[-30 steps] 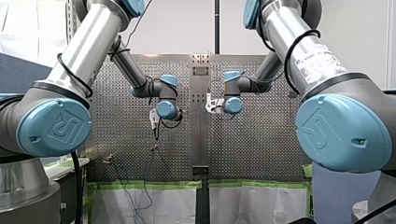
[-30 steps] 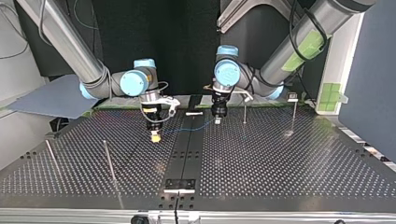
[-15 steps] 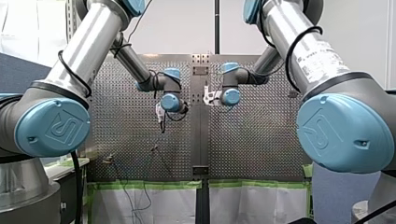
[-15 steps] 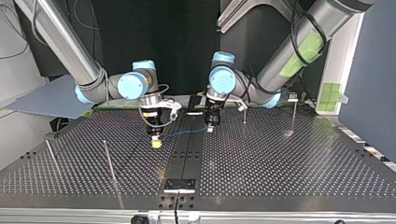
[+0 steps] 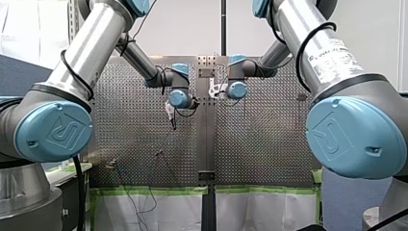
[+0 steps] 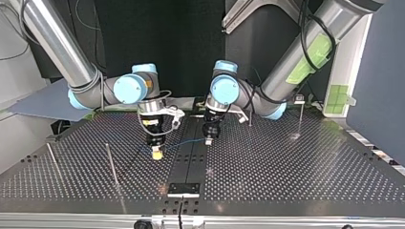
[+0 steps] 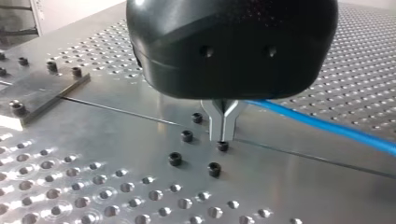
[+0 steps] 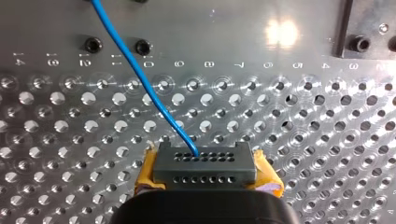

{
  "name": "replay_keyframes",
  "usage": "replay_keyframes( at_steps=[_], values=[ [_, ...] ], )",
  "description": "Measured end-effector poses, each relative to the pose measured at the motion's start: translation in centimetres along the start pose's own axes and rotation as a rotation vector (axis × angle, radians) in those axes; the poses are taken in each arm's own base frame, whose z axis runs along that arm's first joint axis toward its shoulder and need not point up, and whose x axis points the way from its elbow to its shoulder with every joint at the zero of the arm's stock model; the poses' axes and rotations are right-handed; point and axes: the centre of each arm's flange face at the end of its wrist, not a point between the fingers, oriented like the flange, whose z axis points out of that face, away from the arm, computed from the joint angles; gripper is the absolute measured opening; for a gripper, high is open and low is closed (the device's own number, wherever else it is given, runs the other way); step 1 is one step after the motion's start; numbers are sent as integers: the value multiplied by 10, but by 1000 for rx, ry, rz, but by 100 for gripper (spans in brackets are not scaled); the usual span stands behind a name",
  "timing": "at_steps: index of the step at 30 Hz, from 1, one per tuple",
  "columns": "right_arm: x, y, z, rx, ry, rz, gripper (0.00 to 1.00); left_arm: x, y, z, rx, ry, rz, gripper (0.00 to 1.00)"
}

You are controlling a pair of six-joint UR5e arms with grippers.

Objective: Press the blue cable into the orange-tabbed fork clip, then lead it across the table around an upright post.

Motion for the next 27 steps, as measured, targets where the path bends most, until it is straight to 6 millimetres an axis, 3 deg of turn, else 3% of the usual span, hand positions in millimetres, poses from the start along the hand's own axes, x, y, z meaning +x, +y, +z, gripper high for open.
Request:
replay_keyframes(
  at_steps=[7, 19, 27],
  values=[
    [12, -1, 3, 1, 1, -2, 0, -9, 0, 5, -2, -13, -13, 0],
    [50, 2, 2, -5, 46, -1, 0, -17, -2, 7, 3, -25, -17, 0],
    [66, 4, 3, -16, 53, 0, 0, -39, -9, 10, 18, -45, -25, 0]
  ],
)
